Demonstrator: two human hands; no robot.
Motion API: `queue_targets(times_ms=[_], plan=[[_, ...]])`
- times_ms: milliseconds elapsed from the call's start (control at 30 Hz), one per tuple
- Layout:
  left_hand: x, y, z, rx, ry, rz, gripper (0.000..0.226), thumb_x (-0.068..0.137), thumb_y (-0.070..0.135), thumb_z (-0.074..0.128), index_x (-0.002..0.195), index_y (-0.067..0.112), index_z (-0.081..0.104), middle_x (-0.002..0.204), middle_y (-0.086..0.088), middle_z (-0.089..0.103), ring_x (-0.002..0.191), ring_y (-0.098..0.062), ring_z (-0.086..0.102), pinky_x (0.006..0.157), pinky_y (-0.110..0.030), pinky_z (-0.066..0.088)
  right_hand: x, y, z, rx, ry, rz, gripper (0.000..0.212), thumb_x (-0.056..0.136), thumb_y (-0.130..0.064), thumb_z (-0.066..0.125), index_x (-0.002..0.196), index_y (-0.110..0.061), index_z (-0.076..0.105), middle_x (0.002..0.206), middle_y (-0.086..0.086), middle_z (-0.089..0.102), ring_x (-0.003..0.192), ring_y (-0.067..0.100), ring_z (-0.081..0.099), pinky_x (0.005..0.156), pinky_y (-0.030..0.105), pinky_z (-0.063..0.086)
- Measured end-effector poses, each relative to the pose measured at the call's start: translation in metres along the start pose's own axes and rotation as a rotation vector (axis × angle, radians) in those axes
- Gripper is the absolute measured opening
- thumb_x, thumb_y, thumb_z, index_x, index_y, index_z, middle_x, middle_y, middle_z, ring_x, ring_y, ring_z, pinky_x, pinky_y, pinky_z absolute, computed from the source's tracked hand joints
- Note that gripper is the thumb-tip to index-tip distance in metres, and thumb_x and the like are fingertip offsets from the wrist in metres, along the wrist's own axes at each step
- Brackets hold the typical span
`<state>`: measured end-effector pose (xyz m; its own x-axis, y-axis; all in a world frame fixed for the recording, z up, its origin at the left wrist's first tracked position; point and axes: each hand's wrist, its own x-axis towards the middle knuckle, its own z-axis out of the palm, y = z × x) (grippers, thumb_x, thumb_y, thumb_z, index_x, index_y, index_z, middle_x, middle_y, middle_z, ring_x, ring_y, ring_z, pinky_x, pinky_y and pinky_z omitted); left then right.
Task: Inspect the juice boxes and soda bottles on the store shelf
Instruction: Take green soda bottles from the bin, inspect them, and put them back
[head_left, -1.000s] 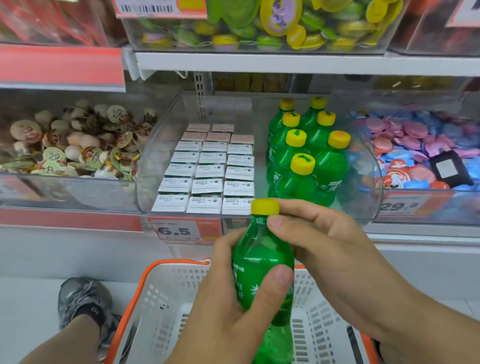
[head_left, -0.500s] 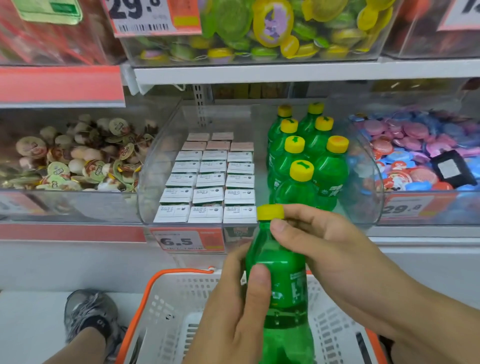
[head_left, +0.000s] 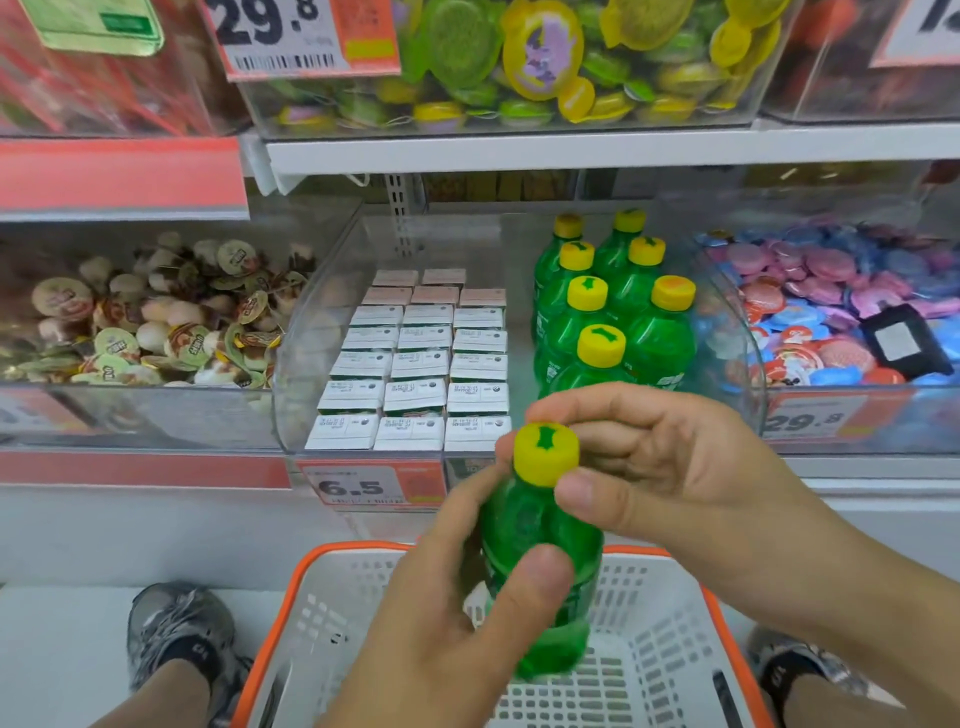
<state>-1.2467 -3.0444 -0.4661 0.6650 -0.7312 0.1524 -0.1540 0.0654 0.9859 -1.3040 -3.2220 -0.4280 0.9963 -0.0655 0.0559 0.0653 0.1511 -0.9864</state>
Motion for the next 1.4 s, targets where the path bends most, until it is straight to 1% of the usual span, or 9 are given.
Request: queue_targets(times_ms=[233,533,667,767,933,1067,1233,1300,1400], plan=[[0.007,-0.011,-0.021,0.177,0.004,0.026,0.064,0.061,0.030,0.091,0.118,0.039,0.064,0.114,0.014,0.073,0.112,-0.005,0.066,0.095,-0.017,0.049,0.002,0.000,-0.001,-0.245,-0.097,-0.095,0.038,0.073,-0.002,0.080,0.110,-0.003,0.069,0.111,0.012,0.075,0.111,0.026,0.070,0.098,0.034,0.053],[0.004,-0.009,-0.028,0.264,-0.035,0.002,0.074,0.055,0.028,0.096,0.117,0.046,0.060,0.111,0.020,0.072,0.113,0.000,0.064,0.098,-0.017,0.047,-0.001,-0.005,0.000,-0.425,-0.169,-0.146,0.038,0.066,-0.001,0.088,0.100,-0.013,0.077,0.105,0.002,0.078,0.106,0.021,0.072,0.095,0.033,0.055],[0.001,-0.005,-0.030,0.171,-0.017,-0.023,0.063,0.060,0.023,0.095,0.115,0.037,0.068,0.110,0.011,0.075,0.108,-0.009,0.069,0.092,-0.021,0.053,-0.003,0.002,0.005,-0.379,-0.021,-0.166,0.031,0.069,-0.012,0.087,0.099,-0.013,0.078,0.106,0.002,0.077,0.105,0.019,0.072,0.094,0.031,0.055],[0.001,0.001,-0.030,-0.006,0.017,-0.041,0.051,0.065,0.040,0.087,0.110,0.021,0.074,0.104,-0.006,0.077,0.097,-0.022,0.074,0.079,-0.032,0.060,0.000,0.004,0.007,-0.339,0.127,-0.010,0.031,0.083,-0.039,0.072,0.105,-0.017,0.075,0.108,-0.003,0.076,0.104,0.014,0.071,0.094,0.029,0.056],[0.001,-0.002,-0.029,-0.254,0.181,-0.144,0.065,0.067,0.062,0.076,0.104,0.008,0.076,0.103,-0.020,0.074,0.093,-0.038,0.071,0.074,-0.042,0.058,-0.003,0.008,0.006,-0.139,-0.033,0.511,0.067,0.073,-0.075,0.064,0.116,-0.024,0.073,0.116,0.006,0.074,0.110,0.020,0.069,0.104,0.047,0.050],[0.002,-0.005,-0.028,-0.156,0.332,-0.121,0.053,0.083,0.062,0.059,0.100,0.014,0.077,0.102,-0.013,0.074,0.100,-0.039,0.068,0.079,-0.050,0.059,-0.010,0.017,0.010,0.128,-0.210,0.549,0.039,0.089,-0.048,0.066,0.116,-0.020,0.074,0.127,0.009,0.070,0.121,0.028,0.064,0.104,0.045,0.050],[0.000,0.000,-0.030,0.253,0.288,0.022,0.046,0.087,0.067,0.036,0.099,0.037,0.068,0.092,0.010,0.062,0.092,-0.007,0.062,0.084,-0.032,0.050,-0.010,0.016,0.015,-0.028,-0.147,0.400,0.025,0.081,-0.054,0.066,0.087,-0.035,0.081,0.091,-0.008,0.078,0.089,0.009,0.073,0.080,0.026,0.056],[-0.001,0.002,-0.027,0.198,0.284,0.037,0.036,0.081,0.070,0.051,0.101,0.044,0.067,0.095,0.015,0.066,0.089,-0.005,0.065,0.077,-0.017,0.050,-0.011,0.018,0.018,-0.111,-0.095,0.347,0.036,0.081,-0.058,0.065,0.104,-0.033,0.077,0.106,-0.004,0.076,0.105,0.015,0.070,0.093,0.028,0.052],[-0.002,-0.001,-0.021,0.026,0.278,0.004,0.043,0.073,0.054,0.075,0.113,0.040,0.067,0.108,0.008,0.074,0.095,-0.013,0.072,0.076,-0.016,0.054,-0.010,0.020,0.025,-0.088,0.014,0.314,0.055,0.065,-0.066,0.076,0.110,-0.035,0.072,0.116,-0.003,0.073,0.113,0.014,0.067,0.100,0.033,0.050]])
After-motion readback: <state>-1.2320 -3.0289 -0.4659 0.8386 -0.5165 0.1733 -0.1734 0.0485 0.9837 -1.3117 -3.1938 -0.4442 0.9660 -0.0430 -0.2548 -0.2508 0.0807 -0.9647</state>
